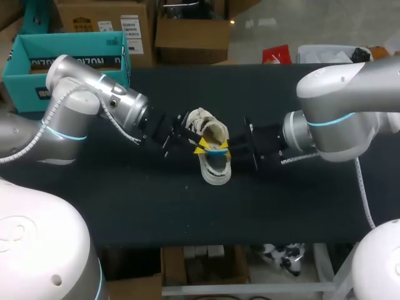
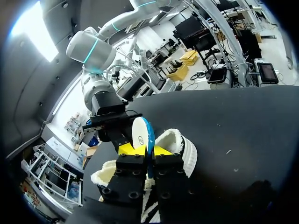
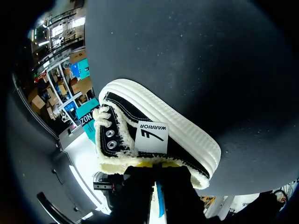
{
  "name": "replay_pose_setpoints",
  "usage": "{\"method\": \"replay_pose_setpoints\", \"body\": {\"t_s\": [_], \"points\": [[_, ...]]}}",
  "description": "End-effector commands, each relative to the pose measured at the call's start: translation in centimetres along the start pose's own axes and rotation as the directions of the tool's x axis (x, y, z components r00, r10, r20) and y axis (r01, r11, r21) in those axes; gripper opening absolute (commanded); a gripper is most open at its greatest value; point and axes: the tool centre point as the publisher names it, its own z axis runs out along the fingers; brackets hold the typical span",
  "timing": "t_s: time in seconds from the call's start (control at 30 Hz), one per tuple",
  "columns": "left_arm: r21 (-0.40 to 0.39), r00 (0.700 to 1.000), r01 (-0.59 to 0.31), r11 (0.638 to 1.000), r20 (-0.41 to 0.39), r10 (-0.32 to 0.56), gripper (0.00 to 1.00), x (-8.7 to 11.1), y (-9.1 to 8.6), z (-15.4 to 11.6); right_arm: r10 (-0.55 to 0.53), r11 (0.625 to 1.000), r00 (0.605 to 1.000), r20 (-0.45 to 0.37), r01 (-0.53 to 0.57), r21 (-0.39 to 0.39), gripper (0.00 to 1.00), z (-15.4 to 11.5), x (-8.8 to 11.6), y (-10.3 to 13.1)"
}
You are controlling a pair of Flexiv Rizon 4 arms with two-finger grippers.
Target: Open the shoe tongue, take the insole out of the shoe, put the insole back into the shoe, and pack the shoe into the shoebox
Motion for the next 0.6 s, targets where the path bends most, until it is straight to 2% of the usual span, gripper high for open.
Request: {"method": "replay_pose_setpoints", "body": {"t_s": [0.03, 0.2, 0.27, 0.3, 0.33, 0.37, 0.53, 0.6], "points": [[-0.014, 1.000, 0.003, 1.000, -0.005, -0.003, 0.00, -0.2, 0.5, 0.5, 0.000, 1.000, 1.000, 0.006, 0.000, -0.006, 1.00, -0.3, -0.1, -0.6], [-0.020, 1.000, 0.011, 1.000, 0.003, -0.011, 0.00, -0.3, 0.9, 0.5, -0.002, 1.000, 1.000, 0.008, 0.002, -0.028, 1.00, -1.0, -0.5, -1.9], [-0.021, 1.000, 0.013, 1.000, 0.005, -0.012, 0.00, -0.2, 1.0, 0.5, -0.009, 0.999, 1.000, 0.004, 0.009, -0.035, 0.93, -1.2, -0.6, -2.4], [-0.022, 1.000, 0.013, 1.000, 0.007, -0.013, 0.00, -0.2, 1.0, 0.5, -0.014, 0.999, 1.000, 0.001, 0.014, -0.038, 0.85, -1.2, -0.6, -2.7], [-0.023, 1.000, 0.014, 1.000, 0.008, -0.013, 0.00, -0.2, 1.0, 0.5, -0.018, 0.999, 1.000, -0.001, 0.018, -0.038, 0.53, -1.2, -0.6, -2.9], [-0.023, 1.000, 0.014, 1.000, 0.009, -0.014, 0.00, -0.2, 1.1, 0.5, -0.020, 0.999, 1.000, -0.001, 0.020, -0.038, 0.43, -1.2, -0.7, -3.0], [-0.026, 1.000, 0.020, 0.999, 0.012, -0.019, 0.00, -0.1, 1.2, 0.5, -0.031, 0.999, 1.000, 0.002, 0.031, -0.038, 0.00, -0.8, -0.7, -3.3], [-0.026, 1.000, 0.020, 0.999, 0.012, -0.019, 0.00, -0.1, 1.2, 0.6, -0.034, 0.999, 0.999, 0.004, 0.034, -0.035, 0.00, -0.5, -0.6, -3.2]]}}
